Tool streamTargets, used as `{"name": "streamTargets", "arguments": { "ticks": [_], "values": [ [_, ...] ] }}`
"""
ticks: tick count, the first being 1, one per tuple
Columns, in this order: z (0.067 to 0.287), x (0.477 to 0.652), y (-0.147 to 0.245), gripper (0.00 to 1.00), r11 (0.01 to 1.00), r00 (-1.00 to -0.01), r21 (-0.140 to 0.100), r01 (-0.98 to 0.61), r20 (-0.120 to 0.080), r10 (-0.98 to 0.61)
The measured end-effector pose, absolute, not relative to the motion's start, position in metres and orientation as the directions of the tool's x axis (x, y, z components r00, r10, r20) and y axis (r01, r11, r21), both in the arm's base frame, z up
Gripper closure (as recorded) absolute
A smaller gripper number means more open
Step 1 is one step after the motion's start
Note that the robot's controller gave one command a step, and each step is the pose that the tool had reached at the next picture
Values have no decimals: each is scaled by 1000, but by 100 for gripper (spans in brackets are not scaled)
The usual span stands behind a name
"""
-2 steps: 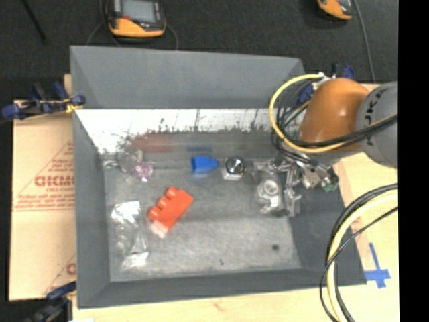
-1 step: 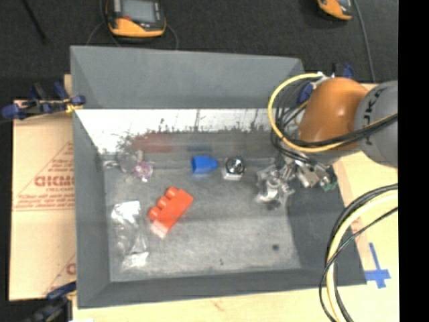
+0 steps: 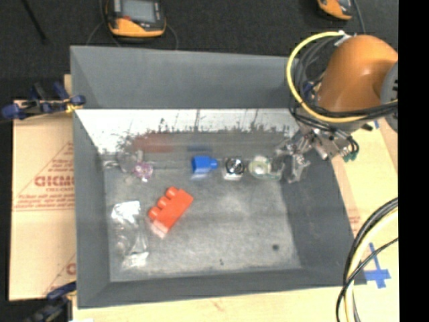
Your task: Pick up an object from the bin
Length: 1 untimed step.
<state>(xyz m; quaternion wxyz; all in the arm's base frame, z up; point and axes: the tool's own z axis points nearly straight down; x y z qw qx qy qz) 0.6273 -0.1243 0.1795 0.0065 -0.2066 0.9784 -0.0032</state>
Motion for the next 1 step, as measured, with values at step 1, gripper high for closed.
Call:
{"name": "streamTargets", "arguments": {
  "ticks": [1],
  "values": [
    [229, 589, -161, 100, 881, -881, -8, -473, -6, -473]
  ]
}}
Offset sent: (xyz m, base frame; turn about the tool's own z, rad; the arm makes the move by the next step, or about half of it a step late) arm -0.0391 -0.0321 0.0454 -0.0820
